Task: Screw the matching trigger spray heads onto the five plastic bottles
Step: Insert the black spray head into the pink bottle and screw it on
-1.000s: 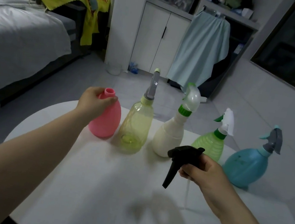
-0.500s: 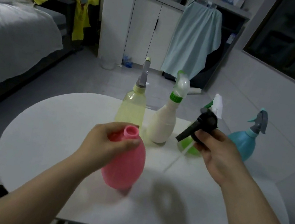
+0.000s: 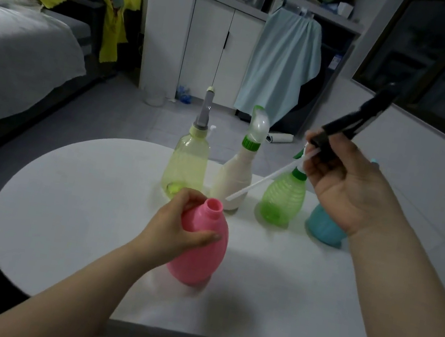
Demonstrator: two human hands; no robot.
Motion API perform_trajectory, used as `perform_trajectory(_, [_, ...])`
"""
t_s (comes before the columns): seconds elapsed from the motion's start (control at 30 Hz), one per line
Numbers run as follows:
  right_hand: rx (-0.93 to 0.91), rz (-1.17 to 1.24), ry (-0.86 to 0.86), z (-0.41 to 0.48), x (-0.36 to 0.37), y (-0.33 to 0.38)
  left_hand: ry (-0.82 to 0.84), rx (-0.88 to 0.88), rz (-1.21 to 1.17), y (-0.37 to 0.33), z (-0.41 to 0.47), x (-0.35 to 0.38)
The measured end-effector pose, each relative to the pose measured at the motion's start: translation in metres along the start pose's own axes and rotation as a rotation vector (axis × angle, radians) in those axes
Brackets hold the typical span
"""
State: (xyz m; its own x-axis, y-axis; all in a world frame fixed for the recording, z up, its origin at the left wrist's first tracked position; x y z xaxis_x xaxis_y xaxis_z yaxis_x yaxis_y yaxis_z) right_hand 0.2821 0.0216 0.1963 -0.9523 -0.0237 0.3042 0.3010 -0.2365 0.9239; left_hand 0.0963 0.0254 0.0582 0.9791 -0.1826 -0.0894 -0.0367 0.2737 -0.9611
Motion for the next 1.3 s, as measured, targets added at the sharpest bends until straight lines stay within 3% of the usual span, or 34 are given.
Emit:
perform_trajectory(0.43, [0.024,-0.539,-0.047,-0.002,0.036,-0.069,0.029,0.027,0.018,0.006,-0.002,-0.002])
perform_trajectory(0.63, [-0.003,-0.785,0.014,-0.018,0.036,-0.098,0.019,0.037,0.005,0.005,-0.005,-0.003])
perform_trajectory(0.93, [-0.028,-0.848,0.029,-0.027,0.034,-0.109,0.03,0.034,-0.051,0.007,-0.003,-0.004])
perform_trajectory(1.13, [0.126,-0.832,0.105,-0.03,0.02,-0.092,0.03,0.071,-0.088,0.009,-0.004,-0.005])
perform_trajectory(1.3, [-0.036,-1.026,0.23,-0.02,0.017,-0.048,0.017,0.045,-0.097,0.01,-0.003,-0.005])
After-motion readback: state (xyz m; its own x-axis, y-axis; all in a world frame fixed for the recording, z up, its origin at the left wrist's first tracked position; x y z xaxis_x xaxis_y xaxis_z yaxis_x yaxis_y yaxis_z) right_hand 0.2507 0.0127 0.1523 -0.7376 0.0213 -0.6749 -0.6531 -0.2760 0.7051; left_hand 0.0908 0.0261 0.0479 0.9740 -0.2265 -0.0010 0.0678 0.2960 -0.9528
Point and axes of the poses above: each hand's wrist, its own z-axis towards the middle knuckle, its own x-axis out of the palm, y = z × x, the point moved 1 cm from there along z, towards the middle knuckle, and after that the axes turned 10 degrees about -z, right-handed, at the moved point
